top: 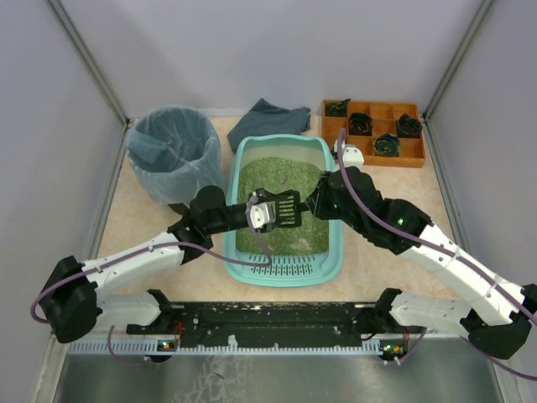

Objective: Clean the litter box

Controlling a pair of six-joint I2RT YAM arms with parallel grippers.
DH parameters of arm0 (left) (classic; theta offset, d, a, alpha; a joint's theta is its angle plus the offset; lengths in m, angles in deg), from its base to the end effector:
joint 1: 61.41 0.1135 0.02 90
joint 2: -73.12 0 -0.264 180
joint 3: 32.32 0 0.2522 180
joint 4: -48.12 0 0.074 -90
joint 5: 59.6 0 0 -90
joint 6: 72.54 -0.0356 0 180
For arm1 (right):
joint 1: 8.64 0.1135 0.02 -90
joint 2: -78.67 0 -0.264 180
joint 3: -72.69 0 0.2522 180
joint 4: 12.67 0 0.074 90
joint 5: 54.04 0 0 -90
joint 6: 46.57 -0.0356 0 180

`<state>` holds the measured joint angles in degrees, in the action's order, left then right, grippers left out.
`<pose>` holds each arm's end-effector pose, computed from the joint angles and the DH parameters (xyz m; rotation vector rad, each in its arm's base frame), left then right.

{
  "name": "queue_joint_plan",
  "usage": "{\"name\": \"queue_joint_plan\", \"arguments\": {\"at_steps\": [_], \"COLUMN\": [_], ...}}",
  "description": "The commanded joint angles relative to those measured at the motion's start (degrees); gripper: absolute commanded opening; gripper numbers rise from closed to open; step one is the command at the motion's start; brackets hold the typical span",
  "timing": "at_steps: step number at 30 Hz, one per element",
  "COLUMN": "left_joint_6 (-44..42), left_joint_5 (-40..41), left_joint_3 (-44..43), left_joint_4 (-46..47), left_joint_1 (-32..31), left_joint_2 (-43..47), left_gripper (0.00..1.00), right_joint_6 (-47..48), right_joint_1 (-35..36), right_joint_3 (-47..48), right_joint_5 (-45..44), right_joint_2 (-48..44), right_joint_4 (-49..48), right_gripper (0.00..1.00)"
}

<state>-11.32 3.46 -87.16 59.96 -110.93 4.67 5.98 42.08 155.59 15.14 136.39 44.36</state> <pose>0.1655 -0.2188 0.2964 1.2944 1.0032 -0.6543 0.1354 0.1455 0.3874 -0.0299 2.1332 0.5409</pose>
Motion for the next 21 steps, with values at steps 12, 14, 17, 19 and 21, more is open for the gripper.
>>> {"name": "queue_joint_plan", "arguments": {"at_steps": [12, 14, 17, 19, 21], "left_joint_6": [-5.3, -5.7, -5.7, -5.5, -5.1], "left_joint_5": [-3.5, -3.9, -4.1, -4.4, -4.4], "left_joint_3": [-4.4, -4.7, -5.1, -5.6, -6.0], "left_joint_4": [-1.1, -1.9, -2.1, -2.1, -2.2], "left_joint_1": [-0.4, -0.4, -0.3, -0.3, -0.3], "left_joint_2": [-3.2, -3.5, -3.9, -4.3, -4.7], "left_gripper": [0.40, 0.37, 0.36, 0.35, 0.35], "right_joint_6": [1.1, 1.1, 1.1, 1.1, 1.1], "right_joint_1": [-0.4, -0.4, -0.5, -0.5, -0.4], "right_joint_3": [3.0, 2.9, 2.6, 2.4, 2.2], "right_joint_5": [2.1, 2.4, 2.9, 3.2, 3.5], "right_joint_2": [0.3, 0.3, 0.3, 0.5, 0.6], "right_joint_4": [-1.7, -1.9, -2.3, -2.6, -2.7], "right_gripper": [0.00, 0.00, 0.00, 0.00, 0.00]}}
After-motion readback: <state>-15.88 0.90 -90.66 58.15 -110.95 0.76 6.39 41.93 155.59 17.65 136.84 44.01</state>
